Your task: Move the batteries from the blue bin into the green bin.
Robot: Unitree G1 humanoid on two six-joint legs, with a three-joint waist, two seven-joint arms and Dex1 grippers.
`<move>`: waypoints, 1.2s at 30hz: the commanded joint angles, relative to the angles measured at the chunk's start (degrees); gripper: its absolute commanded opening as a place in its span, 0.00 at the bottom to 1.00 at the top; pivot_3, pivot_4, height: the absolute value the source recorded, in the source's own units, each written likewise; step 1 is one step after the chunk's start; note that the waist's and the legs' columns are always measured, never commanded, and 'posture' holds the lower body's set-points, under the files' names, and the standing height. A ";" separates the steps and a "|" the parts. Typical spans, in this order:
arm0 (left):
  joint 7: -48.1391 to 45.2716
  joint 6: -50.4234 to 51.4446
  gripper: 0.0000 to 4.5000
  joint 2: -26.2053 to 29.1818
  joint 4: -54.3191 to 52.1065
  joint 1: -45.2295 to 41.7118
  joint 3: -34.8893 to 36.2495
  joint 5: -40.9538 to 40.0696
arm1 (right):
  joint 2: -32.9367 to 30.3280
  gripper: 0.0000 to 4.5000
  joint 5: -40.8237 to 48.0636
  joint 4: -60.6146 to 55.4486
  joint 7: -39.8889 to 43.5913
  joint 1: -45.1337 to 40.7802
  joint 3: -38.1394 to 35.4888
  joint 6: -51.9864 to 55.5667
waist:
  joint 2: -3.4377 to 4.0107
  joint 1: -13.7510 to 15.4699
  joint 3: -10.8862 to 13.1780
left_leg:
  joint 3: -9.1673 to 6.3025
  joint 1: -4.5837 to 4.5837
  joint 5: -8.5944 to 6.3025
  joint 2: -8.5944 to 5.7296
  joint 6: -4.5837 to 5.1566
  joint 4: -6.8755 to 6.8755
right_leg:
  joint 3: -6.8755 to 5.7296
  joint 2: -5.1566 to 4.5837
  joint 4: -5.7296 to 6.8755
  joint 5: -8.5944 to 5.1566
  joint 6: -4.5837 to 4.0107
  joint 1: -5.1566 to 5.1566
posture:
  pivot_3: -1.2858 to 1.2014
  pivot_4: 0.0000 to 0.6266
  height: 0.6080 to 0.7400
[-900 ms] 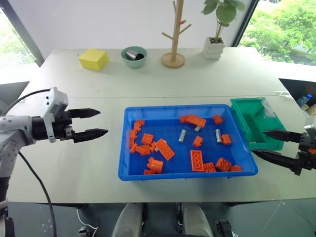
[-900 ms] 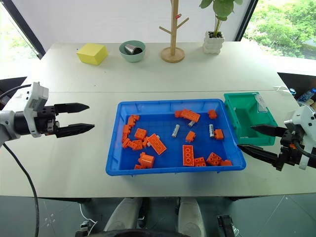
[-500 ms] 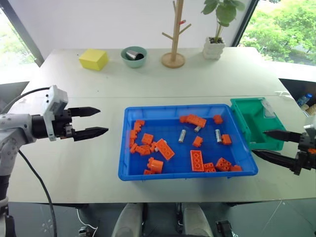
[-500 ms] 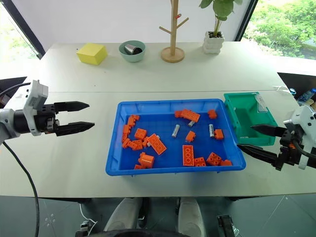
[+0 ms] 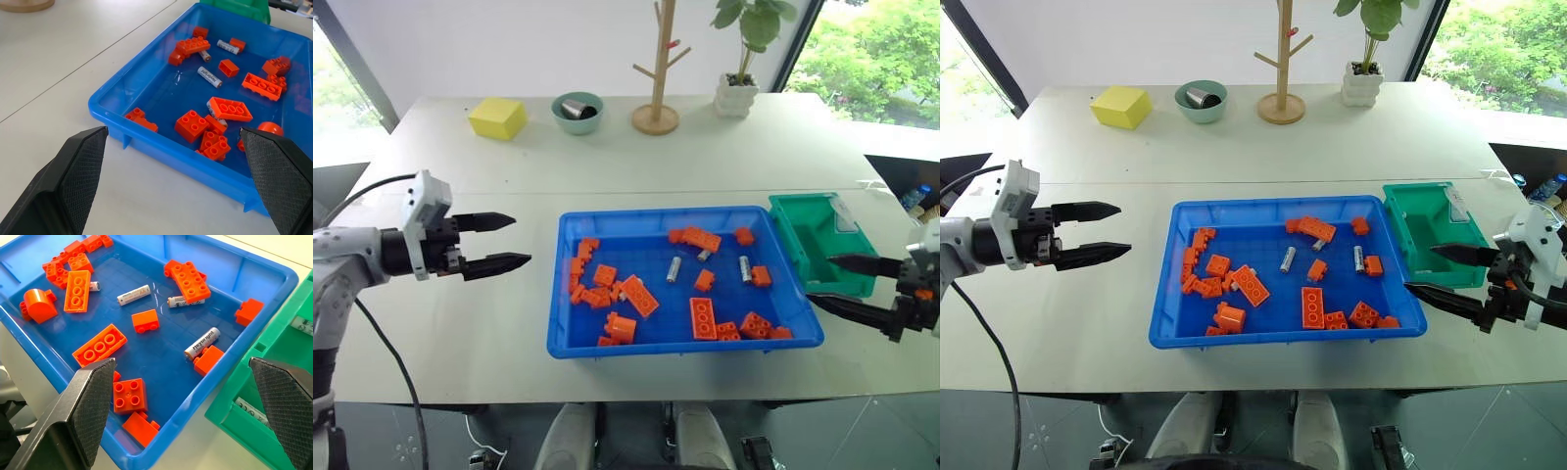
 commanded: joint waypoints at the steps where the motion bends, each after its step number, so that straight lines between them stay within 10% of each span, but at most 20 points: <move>1: 0.51 -1.82 1.00 -0.36 -2.16 0.63 1.81 -0.35 | -2.83 0.99 1.72 -0.65 -0.25 -3.79 -0.27 1.52 | 0.00 -0.06 0.00 | -0.01 0.00 0.00 0.00 0.00 0.00 | 0.00 -0.01 0.00 0.00 0.00 0.00 | 0.52 0.24 0.71; 9: -3.62 -0.44 1.00 2.78 -4.00 1.94 0.95 -1.53 | -3.68 0.99 4.70 -6.70 -14.73 -27.54 20.30 13.58 | 0.03 -0.24 0.03 | 0.02 -0.05 0.00 0.04 0.00 0.00 | 0.01 -0.05 0.00 0.04 -0.07 -0.13 | 0.52 0.24 0.71; 16: -4.75 -0.59 1.00 3.95 -3.90 1.26 0.23 -1.23 | 11.54 0.99 6.32 -9.44 -28.02 -45.45 37.99 28.66 | 0.01 -0.16 0.04 | -0.01 -0.26 0.00 0.02 0.00 -0.02 | 0.02 -0.06 0.00 0.05 -0.09 -0.32 | 0.52 0.24 0.71; 24: -5.74 0.56 1.00 5.03 -4.28 2.11 0.47 -1.42 | 33.04 0.99 6.74 -8.85 -42.04 -47.72 37.34 48.00 | -0.01 -0.21 0.03 | 0.00 -0.27 0.01 -0.02 0.00 -0.04 | 0.02 0.05 0.08 0.08 -0.06 -0.37 | 0.52 0.24 0.71; 36: -7.11 0.22 1.00 5.01 -2.71 0.03 -0.93 -0.65 | 36.39 0.99 -1.47 -2.53 -45.57 -48.73 49.43 44.82 | 0.00 -0.94 0.03 | 0.02 -0.19 0.02 -0.03 0.01 -0.04 | 0.00 0.14 0.20 0.19 0.15 -0.37 | 0.52 0.24 0.71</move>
